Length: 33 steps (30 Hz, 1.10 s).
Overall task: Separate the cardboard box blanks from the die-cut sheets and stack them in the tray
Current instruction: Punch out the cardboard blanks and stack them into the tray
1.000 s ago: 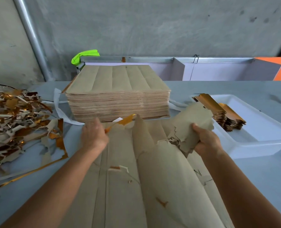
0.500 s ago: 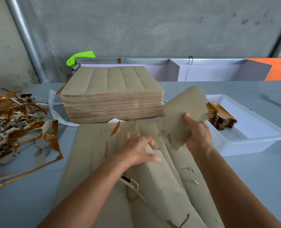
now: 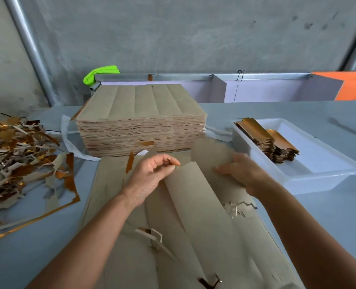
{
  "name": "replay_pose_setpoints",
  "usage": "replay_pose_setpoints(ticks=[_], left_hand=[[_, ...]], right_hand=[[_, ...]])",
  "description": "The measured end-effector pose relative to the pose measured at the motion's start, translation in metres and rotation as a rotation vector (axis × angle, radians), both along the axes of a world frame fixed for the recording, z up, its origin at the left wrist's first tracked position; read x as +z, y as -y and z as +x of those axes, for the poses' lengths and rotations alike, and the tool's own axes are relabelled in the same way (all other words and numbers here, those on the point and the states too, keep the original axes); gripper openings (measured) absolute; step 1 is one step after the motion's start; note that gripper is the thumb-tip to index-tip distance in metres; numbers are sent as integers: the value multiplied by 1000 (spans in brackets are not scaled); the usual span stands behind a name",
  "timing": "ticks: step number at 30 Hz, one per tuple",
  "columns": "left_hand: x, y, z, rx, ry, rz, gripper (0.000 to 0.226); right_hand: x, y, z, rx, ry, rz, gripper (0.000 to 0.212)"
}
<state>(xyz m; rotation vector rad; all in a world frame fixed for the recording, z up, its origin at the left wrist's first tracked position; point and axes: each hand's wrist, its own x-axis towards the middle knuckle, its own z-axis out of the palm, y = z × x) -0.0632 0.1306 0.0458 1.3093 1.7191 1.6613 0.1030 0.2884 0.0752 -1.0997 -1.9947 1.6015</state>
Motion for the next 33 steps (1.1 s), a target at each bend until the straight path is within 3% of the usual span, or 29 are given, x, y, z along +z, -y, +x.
replay_pose_setpoints(ticks=[4, 7, 11, 14, 17, 21, 26, 29, 31, 33], left_hand=[[2, -4, 1, 30, -71, -9, 24], [-2, -3, -1, 103, -120, 9, 21], [-8, -6, 1, 178, -297, -7, 17], [-14, -12, 7, 225, -412, -28, 17], [-20, -12, 10, 338, -485, -44, 14], [-35, -4, 4, 385, -672, -282, 34], [-33, 7, -1, 361, -882, -443, 27], [-22, 6, 19, 220, -802, -357, 45], [-20, 8, 44, 96, -687, -471, 69], [-26, 9, 63, 75, -686, -637, 84]], right_hand=[[2, 21, -12, 328, 36, -125, 20], [-2, 27, -10, 362, -29, -289, 16], [-11, 32, -7, 232, -66, -371, 16], [-17, 42, -10, 248, -47, -286, 24], [-25, 49, -13, 110, -68, -220, 25], [-32, 48, -14, -167, -232, -332, 15], [-32, 39, -9, -362, -355, -401, 12], [-31, 36, -8, -410, -417, -418, 14], [-31, 38, -9, -422, -442, -425, 15], [-30, 38, -9, -462, -470, -454, 17]])
